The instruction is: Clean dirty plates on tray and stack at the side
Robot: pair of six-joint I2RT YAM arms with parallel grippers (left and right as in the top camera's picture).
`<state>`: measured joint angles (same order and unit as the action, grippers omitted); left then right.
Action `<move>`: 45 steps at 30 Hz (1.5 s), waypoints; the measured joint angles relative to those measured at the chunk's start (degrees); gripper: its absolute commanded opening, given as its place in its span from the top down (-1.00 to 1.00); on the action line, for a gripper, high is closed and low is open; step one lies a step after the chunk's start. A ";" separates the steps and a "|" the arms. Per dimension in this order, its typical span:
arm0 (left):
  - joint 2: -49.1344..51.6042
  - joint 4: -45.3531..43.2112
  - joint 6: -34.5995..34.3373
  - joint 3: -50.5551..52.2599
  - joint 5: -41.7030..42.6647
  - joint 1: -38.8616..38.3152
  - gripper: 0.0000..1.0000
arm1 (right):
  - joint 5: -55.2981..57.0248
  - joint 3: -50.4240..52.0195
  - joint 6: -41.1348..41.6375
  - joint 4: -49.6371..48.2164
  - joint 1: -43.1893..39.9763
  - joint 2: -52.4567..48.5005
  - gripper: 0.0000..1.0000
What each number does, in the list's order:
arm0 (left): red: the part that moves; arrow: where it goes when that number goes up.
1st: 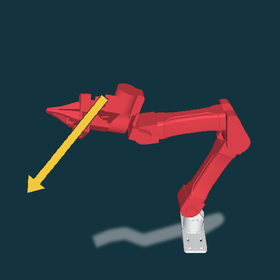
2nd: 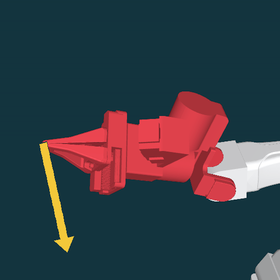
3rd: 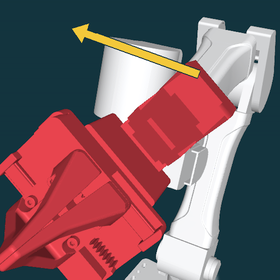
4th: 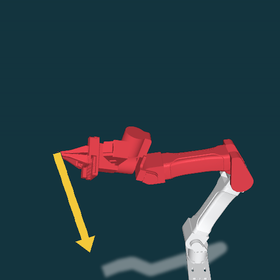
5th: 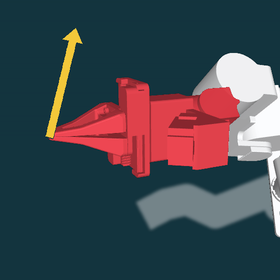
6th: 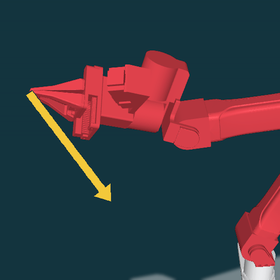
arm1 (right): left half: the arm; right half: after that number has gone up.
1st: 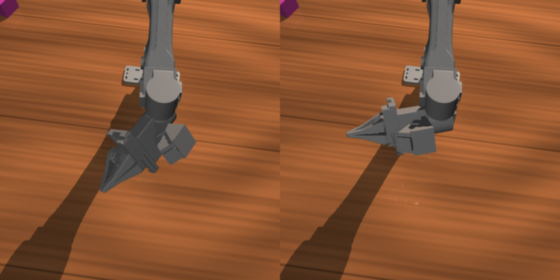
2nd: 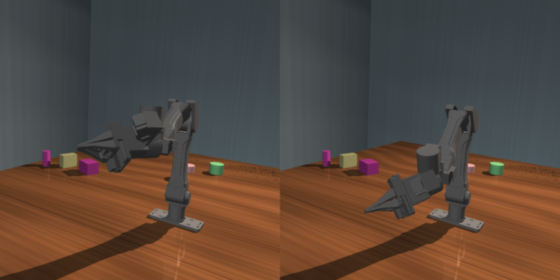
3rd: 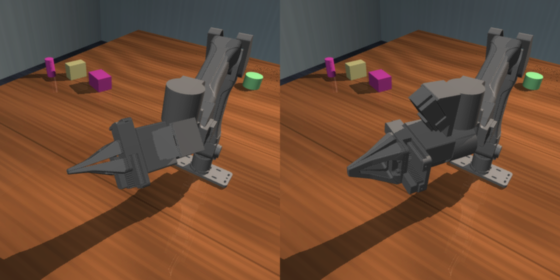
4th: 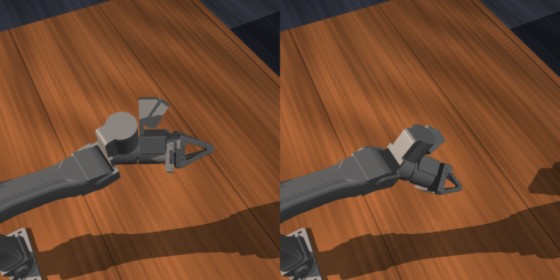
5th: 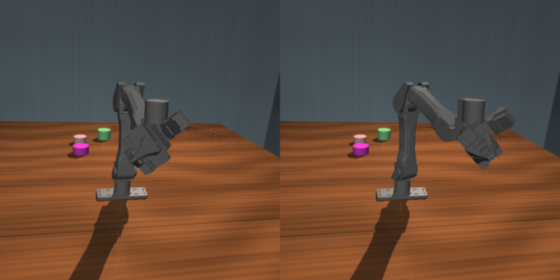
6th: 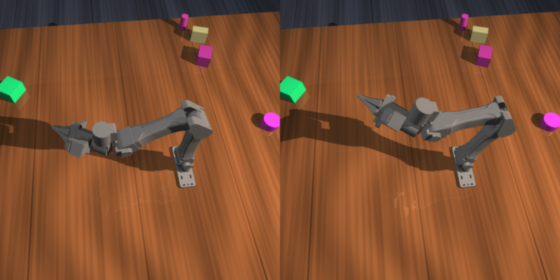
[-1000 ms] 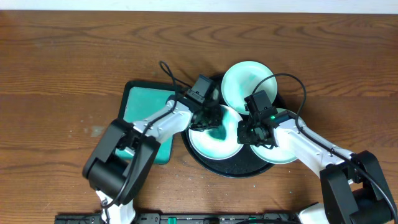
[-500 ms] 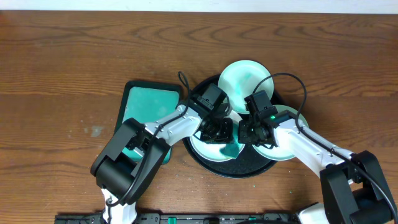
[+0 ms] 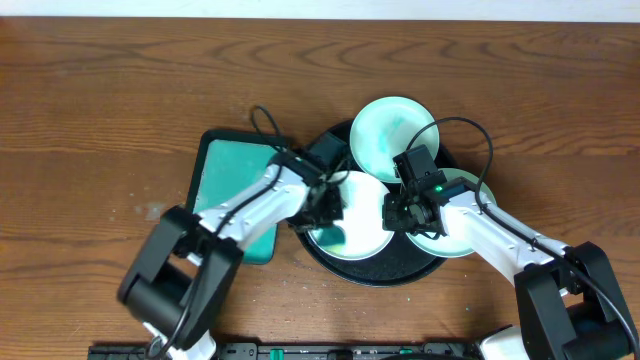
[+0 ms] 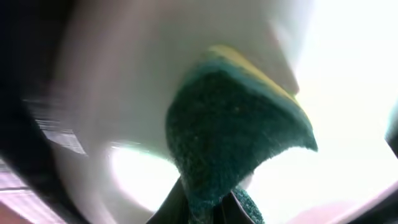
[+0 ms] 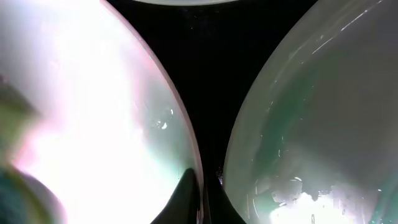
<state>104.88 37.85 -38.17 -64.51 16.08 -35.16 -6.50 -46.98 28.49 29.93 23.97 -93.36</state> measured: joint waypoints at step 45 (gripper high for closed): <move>-40.81 19.82 9.73 1.14 -21.79 27.52 0.86 | 32.17 -17.79 -37.48 -43.12 27.47 -4.74 0.98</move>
<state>64.07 57.67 -28.45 -63.37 -5.72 -7.64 25.67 -64.77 -8.99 -13.19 51.44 -98.10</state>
